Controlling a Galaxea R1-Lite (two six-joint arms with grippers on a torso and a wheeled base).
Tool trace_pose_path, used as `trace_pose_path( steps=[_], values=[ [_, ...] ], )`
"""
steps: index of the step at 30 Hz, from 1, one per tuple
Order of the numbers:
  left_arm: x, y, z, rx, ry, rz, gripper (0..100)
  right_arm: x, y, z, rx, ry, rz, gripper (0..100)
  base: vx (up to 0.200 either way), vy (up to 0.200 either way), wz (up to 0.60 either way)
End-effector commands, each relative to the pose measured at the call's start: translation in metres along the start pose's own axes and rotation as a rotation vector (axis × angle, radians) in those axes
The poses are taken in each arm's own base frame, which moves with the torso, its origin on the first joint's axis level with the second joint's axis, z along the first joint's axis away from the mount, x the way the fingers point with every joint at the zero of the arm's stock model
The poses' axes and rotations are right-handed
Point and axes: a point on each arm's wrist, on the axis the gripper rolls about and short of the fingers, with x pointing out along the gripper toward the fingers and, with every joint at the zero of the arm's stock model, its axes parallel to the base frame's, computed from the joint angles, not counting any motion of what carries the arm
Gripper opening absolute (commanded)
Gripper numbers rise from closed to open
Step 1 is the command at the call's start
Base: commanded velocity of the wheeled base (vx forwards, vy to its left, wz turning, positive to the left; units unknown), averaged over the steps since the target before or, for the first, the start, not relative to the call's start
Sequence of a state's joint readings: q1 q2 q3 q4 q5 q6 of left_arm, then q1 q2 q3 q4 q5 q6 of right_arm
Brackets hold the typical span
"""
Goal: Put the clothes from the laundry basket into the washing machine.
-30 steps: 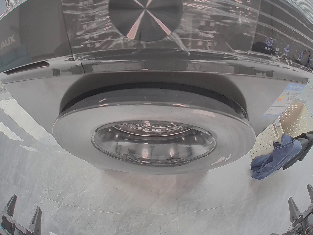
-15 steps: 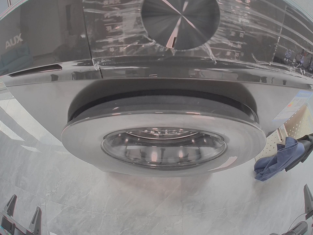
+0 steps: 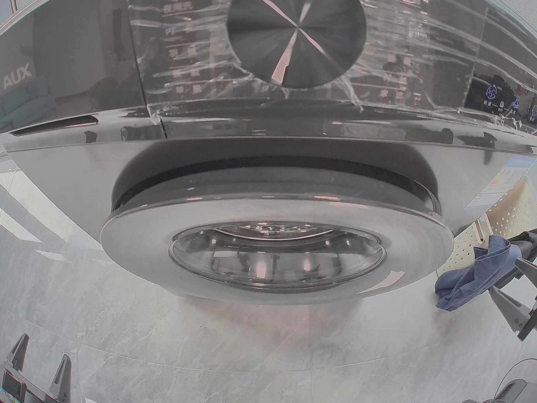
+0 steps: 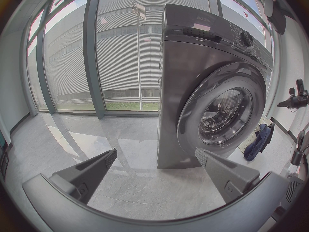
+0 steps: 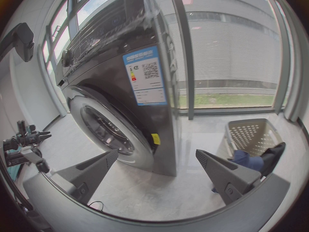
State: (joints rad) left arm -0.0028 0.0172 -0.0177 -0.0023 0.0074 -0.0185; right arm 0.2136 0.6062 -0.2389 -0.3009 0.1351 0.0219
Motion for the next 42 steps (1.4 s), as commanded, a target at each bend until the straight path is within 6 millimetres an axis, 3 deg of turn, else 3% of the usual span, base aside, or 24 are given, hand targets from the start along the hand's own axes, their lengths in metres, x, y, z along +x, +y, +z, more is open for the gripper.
trace_pose_path(
  steps=[1, 9, 16, 23, 29, 36, 42],
  values=[
    [0.0, 0.0, -0.005, 0.0, 0.003, 0.0, 100, 0.068, 0.012, 0.011, 0.003, 0.14, 0.199, 100, 0.0, 0.0, 0.0],
    [0.0, 0.0, -0.005, 0.0, 0.003, 0.0, 100, 0.093, 0.031, 0.01, 0.065, 0.164, 0.314, 100, 0.0, 0.0, 0.0],
    [0.0, 0.0, -0.005, -0.001, 0.003, 0.0, 100, 0.108, 0.034, 0.005, 0.067, 0.162, 0.312, 100, 0.0, 0.0, 0.0],
    [0.0, 0.0, -0.005, -0.001, 0.003, 0.0, 100, 0.109, 0.034, 0.002, 0.065, 0.178, 0.314, 100, 0.0, 0.0, 0.0],
    [0.0, 0.0, -0.005, 0.0, 0.003, 0.0, 100, 0.088, 0.031, -0.02, 0.058, 0.24, 0.356, 100, 0.0, 0.0, 0.0],
    [0.0, 0.0, -0.005, 0.0, 0.003, -0.002, 100, 0.093, 0.03, -0.01, 0.063, 0.199, 0.354, 100, -0.143, 0.0, 0.0],
    [0.0, 0.0, -0.005, -0.001, 0.003, 0.0, 100, 0.09, 0.031, -0.019, 0.061, 0.239, 0.365, 100, -0.033, 0.0, 0.0]
  ],
)
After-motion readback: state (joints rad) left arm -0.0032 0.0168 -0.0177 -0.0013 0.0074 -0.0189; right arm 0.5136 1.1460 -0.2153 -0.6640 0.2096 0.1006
